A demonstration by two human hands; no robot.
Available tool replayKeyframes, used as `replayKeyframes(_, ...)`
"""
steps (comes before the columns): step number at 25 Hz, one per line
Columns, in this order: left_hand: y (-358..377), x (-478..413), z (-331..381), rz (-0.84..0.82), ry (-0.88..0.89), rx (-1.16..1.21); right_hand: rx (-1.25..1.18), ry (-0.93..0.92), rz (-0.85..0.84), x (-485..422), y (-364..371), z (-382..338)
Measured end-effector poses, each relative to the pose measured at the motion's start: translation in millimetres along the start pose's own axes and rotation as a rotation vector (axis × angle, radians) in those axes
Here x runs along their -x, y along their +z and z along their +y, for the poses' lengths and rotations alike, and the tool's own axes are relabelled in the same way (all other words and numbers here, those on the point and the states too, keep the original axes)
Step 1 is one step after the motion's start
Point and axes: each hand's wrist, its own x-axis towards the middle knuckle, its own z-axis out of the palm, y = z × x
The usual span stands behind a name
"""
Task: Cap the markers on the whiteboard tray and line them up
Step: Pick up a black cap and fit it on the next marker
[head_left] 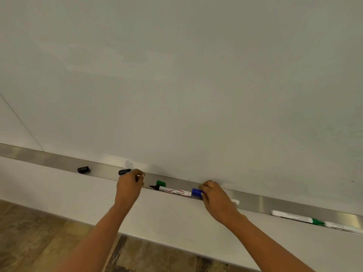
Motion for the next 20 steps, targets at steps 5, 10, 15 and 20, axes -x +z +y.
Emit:
replayKeyframes(5, -12.2, -31.9, -15.2, 0.106, 0.006, -0.158, -0.027, -0.105, -0.042, -16.9, 8.5, -29.2)
replayKeyframes(10, -17.1, -44.3, -33.0, -0.015, -0.015, -0.372, 0.046, -0.111, -0.164, -23.9, 21.6, -42.6)
replayKeyframes(15, -17.7, -43.4, -40.3, 0.009, -0.028, -0.298, 0.133, -0.077, -0.159, -30.0, 25.6, -45.8)
replayKeyframes(20, -16.6, -40.6, -39.6, 0.037, -0.035, -0.172, 0.139, -0.056, -0.136, -32.5, 27.2, -47.1)
